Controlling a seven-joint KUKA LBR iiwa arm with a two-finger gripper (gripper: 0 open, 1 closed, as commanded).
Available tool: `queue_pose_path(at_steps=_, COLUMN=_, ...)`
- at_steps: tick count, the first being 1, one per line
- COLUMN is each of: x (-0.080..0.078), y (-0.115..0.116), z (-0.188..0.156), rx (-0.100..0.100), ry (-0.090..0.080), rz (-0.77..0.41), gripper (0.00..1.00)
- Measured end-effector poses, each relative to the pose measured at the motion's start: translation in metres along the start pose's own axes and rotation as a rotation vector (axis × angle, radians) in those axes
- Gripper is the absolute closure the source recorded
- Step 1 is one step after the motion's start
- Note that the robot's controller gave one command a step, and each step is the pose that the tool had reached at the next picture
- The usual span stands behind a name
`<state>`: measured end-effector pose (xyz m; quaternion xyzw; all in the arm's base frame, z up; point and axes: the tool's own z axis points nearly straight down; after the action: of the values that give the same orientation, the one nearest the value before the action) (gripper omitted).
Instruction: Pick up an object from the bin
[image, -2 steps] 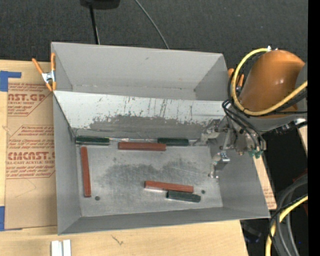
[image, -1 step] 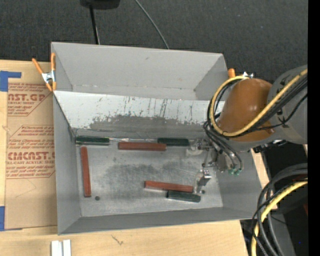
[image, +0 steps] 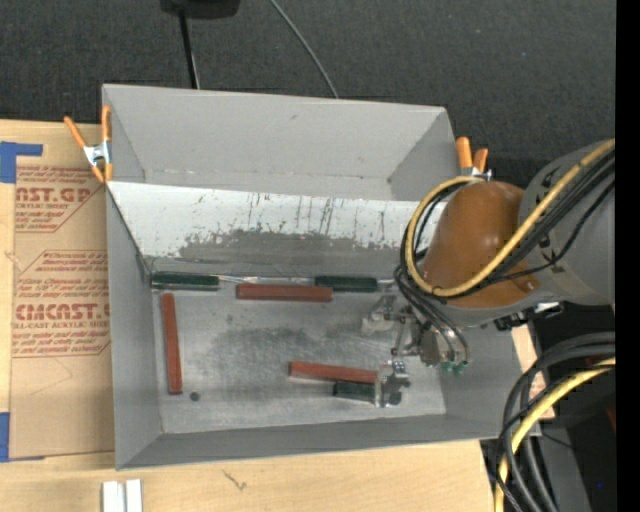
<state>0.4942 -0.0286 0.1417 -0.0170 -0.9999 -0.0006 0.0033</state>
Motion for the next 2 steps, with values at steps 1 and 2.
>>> queue_pose_path(at_steps=1, x=-0.008, y=0.011, z=-0.004, rx=0.002, ry=-0.009, rz=-0.056, gripper=0.0)
queue_pose_path(at_steps=2, x=-0.008, y=0.024, z=0.053, rx=0.0, ry=-0.01, rz=0.048, gripper=0.0)
